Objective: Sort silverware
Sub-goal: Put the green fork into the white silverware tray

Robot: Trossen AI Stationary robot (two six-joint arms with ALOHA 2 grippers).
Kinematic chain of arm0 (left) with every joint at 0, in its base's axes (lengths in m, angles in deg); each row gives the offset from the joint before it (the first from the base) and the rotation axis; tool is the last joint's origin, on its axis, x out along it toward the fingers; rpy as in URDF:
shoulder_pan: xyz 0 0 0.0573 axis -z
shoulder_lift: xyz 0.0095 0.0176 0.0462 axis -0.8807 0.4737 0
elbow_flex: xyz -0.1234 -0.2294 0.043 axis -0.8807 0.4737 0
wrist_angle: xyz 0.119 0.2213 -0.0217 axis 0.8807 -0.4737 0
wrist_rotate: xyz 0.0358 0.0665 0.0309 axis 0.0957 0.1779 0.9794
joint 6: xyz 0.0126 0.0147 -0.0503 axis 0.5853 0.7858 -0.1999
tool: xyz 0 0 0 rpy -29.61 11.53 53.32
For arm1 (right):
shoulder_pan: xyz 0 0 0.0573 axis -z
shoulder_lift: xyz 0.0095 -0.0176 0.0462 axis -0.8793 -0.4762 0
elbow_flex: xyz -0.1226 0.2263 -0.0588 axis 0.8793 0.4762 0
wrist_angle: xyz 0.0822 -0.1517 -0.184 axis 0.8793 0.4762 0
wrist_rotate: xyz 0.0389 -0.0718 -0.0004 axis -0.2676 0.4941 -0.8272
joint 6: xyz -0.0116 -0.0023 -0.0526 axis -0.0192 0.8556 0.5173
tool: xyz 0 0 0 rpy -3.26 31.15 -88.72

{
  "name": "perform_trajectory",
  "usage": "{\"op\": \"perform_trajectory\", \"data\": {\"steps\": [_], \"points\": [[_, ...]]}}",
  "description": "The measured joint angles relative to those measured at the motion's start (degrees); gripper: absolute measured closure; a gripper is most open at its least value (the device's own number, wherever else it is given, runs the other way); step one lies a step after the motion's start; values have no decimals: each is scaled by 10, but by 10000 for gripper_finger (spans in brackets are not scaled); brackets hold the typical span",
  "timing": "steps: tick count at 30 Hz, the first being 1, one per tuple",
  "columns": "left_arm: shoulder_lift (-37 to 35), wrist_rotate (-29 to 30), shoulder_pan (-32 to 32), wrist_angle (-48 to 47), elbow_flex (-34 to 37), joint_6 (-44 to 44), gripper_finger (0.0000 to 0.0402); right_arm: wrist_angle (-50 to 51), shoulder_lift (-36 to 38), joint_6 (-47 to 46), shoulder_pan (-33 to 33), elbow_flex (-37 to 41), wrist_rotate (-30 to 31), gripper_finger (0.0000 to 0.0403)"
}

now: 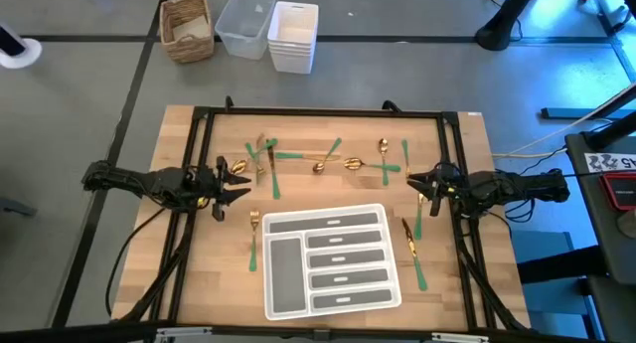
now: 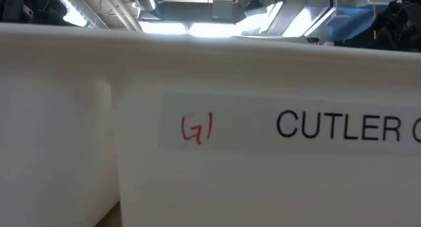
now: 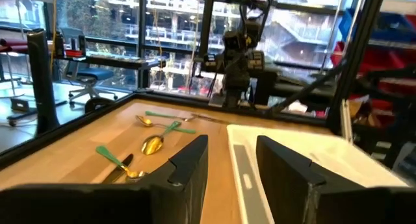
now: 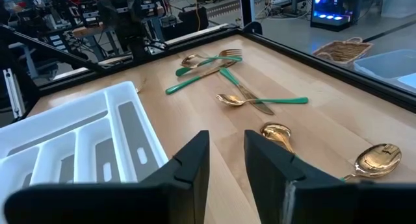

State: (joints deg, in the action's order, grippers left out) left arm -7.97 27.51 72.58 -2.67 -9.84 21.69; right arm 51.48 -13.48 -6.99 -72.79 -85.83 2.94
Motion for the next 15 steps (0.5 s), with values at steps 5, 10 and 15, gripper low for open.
{"op": "perform_trajectory", "data": {"steps": [5, 10, 15], "points": [[0, 0, 0, 37, 0, -42, 276, -15, 0, 0, 0, 0, 0, 304], [0, 0, 0, 59, 0, -119, 276, -14, 0, -5, 0, 0, 7, 304], [2, 8, -1, 78, -5, -229, 276, -20, 0, -7, 0, 0, 55, 304]]}}
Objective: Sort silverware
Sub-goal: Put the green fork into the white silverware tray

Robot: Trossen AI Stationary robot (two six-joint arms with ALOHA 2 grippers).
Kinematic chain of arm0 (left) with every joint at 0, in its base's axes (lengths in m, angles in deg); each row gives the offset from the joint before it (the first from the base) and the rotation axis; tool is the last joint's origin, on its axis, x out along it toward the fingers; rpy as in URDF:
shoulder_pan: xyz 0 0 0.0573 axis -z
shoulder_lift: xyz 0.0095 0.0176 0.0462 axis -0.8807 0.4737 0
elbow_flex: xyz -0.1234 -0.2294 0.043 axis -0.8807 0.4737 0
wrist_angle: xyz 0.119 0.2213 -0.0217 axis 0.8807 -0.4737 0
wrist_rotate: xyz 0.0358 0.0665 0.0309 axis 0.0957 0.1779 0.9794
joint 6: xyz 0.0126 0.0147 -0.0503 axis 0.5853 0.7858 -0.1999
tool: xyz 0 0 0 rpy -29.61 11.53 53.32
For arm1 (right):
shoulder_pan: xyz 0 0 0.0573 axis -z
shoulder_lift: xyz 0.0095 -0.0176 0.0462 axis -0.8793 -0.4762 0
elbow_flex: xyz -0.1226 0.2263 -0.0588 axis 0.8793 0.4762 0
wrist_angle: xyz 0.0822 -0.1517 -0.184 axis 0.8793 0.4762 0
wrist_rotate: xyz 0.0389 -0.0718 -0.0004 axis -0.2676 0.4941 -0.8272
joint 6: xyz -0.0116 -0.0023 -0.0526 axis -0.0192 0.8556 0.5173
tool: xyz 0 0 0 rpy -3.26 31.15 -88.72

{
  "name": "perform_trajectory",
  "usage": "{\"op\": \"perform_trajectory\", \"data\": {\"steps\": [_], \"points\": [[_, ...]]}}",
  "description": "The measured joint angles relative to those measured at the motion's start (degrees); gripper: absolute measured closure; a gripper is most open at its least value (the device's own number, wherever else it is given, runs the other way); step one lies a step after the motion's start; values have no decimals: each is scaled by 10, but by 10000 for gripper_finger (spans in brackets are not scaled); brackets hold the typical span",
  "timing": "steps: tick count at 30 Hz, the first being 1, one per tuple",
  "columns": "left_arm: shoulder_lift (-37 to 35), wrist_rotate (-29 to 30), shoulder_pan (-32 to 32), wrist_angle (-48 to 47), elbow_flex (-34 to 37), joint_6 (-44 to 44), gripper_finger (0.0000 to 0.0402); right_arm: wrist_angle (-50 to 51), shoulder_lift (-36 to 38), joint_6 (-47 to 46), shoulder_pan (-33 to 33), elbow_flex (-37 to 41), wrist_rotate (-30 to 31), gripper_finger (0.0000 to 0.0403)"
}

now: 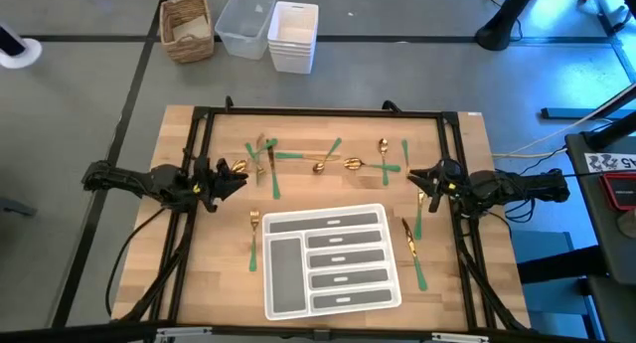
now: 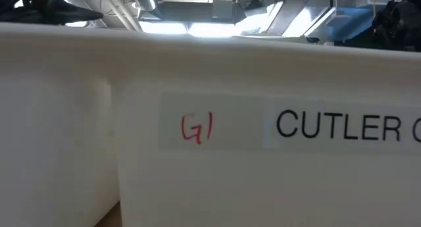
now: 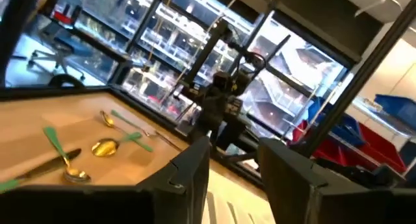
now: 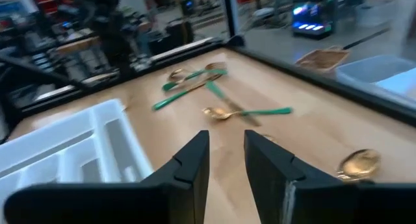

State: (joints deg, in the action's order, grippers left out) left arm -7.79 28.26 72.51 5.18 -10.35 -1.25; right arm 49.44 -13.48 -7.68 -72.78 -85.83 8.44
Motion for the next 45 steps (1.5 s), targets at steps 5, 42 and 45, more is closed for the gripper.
{"op": "perform_trajectory", "data": {"steps": [5, 42, 45], "points": [[28, -9, 0, 0, -43, 23, 276, -30, 0, 0, 0, 0, 38, 304], [650, -312, 24, -517, -358, -595, 276, -70, 0, -4, 0, 0, 41, 304], [693, -312, 24, -505, -358, -596, 276, -69, 0, -4, 0, 0, 41, 304]]}}
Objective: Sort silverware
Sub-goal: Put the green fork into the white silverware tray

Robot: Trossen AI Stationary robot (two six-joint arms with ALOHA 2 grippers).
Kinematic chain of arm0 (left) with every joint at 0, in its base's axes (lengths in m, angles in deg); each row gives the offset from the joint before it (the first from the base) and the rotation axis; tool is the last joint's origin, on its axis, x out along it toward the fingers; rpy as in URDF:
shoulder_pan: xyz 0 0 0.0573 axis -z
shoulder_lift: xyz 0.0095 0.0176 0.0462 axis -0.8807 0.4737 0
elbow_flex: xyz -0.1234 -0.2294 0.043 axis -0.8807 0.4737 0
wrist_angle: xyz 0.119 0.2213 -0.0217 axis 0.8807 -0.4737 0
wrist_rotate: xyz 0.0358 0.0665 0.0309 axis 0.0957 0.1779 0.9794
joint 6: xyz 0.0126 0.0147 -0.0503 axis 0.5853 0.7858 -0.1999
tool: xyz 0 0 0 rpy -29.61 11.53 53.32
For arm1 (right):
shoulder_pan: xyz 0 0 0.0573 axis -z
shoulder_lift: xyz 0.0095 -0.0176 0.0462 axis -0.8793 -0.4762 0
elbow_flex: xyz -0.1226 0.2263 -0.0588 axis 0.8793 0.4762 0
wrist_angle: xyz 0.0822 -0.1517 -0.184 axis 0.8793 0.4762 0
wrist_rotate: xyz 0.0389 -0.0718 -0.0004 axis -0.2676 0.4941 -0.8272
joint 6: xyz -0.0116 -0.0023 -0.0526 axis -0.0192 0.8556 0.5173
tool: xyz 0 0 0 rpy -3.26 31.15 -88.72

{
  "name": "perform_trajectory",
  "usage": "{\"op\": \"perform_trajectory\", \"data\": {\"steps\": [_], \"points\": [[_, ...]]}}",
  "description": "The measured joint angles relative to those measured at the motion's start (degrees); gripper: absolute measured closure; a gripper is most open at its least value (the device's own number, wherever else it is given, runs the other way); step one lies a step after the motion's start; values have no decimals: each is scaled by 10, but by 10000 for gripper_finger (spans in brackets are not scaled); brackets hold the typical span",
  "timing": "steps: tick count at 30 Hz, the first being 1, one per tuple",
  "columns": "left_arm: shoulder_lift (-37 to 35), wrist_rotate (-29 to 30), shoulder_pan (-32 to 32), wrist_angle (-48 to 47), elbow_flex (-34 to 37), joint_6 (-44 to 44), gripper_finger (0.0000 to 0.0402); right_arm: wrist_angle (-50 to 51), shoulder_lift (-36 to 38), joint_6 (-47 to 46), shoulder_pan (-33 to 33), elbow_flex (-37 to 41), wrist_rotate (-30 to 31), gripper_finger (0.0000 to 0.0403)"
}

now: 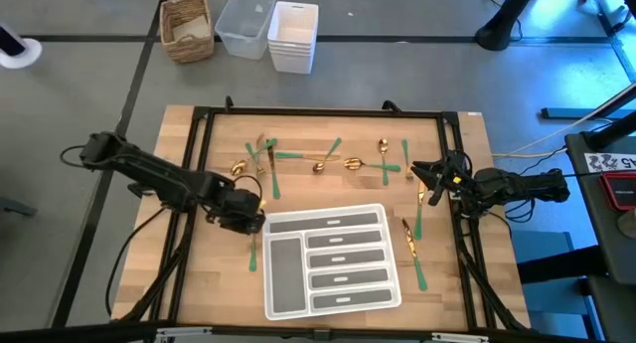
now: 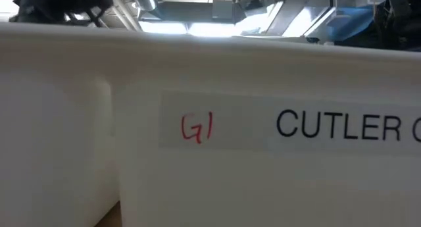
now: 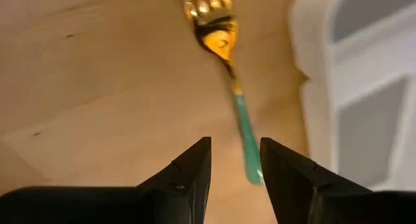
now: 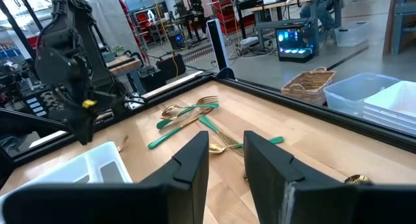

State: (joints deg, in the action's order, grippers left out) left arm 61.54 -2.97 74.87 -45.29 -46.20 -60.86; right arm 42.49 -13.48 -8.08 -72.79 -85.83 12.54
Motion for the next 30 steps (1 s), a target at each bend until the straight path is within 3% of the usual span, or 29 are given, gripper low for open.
{"op": "perform_trajectory", "data": {"steps": [10, 21, 30], "points": [[101, 2, 0, 98, 0, 0, 276, 2, 0, 0, 0, 0, 0, 304], [114, 52, 0, 66, 0, -23, 278, 6, 0, 0, 0, 0, -1, 304], [113, 57, 0, 18, -1, -16, 363, 6, 0, 0, 0, 0, -1, 304]]}}
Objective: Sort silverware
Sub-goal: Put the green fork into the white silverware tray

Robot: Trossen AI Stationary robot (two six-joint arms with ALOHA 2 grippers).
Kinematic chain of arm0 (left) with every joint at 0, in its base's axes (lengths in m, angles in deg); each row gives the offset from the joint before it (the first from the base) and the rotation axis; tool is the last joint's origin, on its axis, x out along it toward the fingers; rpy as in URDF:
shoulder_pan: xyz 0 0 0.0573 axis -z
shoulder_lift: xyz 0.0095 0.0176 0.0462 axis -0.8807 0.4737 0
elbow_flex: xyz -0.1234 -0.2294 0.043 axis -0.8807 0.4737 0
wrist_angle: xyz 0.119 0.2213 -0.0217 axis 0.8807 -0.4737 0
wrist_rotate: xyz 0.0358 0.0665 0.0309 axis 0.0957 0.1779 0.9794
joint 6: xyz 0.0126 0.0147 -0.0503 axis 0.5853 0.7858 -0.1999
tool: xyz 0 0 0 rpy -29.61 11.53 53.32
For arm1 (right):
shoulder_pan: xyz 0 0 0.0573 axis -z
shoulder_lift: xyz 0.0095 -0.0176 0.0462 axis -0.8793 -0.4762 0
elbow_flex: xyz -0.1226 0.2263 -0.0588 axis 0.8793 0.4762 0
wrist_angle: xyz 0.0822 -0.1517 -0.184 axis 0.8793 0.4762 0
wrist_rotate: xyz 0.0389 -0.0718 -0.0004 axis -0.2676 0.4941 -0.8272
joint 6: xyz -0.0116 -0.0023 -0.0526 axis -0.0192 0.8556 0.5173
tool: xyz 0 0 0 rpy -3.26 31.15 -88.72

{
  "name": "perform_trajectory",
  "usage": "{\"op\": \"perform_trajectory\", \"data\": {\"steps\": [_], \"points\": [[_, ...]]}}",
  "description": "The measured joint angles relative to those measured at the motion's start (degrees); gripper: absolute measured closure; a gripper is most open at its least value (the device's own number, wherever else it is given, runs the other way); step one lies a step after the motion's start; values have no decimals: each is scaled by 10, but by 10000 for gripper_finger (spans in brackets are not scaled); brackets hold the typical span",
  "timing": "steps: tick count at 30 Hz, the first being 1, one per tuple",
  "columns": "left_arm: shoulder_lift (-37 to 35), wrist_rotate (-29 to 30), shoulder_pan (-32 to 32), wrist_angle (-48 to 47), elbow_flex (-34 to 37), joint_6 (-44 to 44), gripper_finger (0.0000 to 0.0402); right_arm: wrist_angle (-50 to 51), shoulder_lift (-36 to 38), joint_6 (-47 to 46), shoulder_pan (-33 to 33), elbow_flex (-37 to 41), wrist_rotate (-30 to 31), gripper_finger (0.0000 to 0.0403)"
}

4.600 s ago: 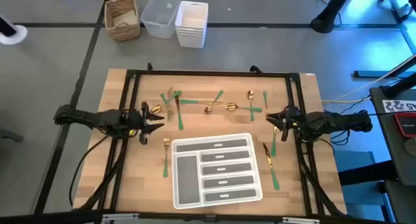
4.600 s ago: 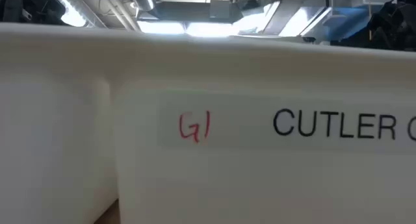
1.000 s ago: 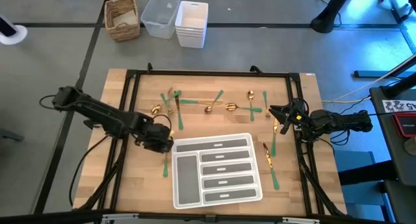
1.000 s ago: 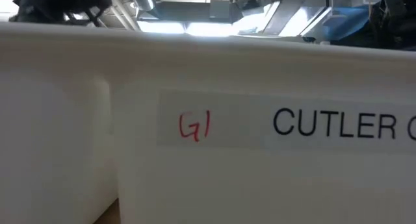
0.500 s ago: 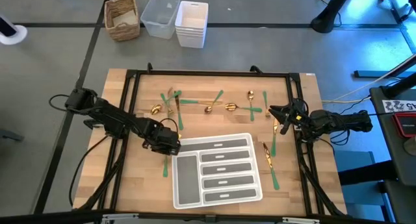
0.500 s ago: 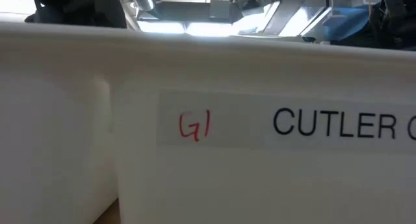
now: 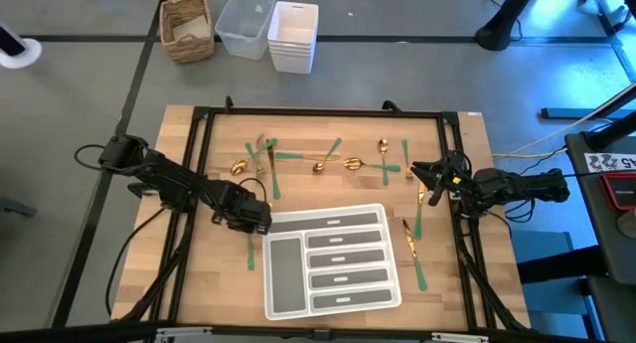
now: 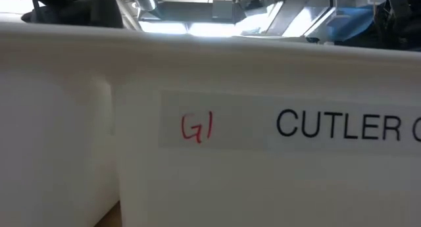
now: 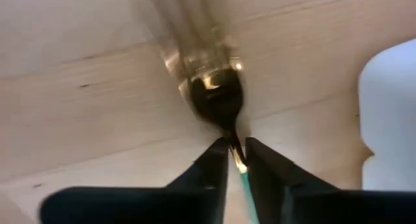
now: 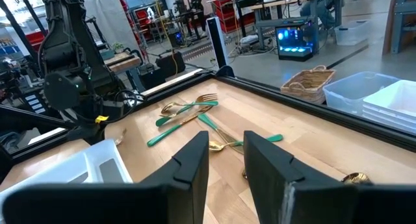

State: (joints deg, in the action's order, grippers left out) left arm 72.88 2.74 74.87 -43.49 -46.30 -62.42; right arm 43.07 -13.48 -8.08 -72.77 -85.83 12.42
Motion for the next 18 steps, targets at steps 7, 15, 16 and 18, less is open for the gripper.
{"op": "perform_trajectory", "data": {"steps": [7, 15, 16, 18], "points": [[-2, 5, 0, -7, 0, 53, 387, 0, 0, 0, 0, 0, 0, 304], [-25, 10, -1, -16, 1, 97, 394, 2, 0, 0, 0, 0, 0, 304], [-33, 10, -1, -20, 1, 98, 394, 3, 0, 0, 0, 0, 0, 304], [-52, 10, -1, -38, 1, 98, 394, 3, 0, 0, 0, 0, 0, 304]]}}
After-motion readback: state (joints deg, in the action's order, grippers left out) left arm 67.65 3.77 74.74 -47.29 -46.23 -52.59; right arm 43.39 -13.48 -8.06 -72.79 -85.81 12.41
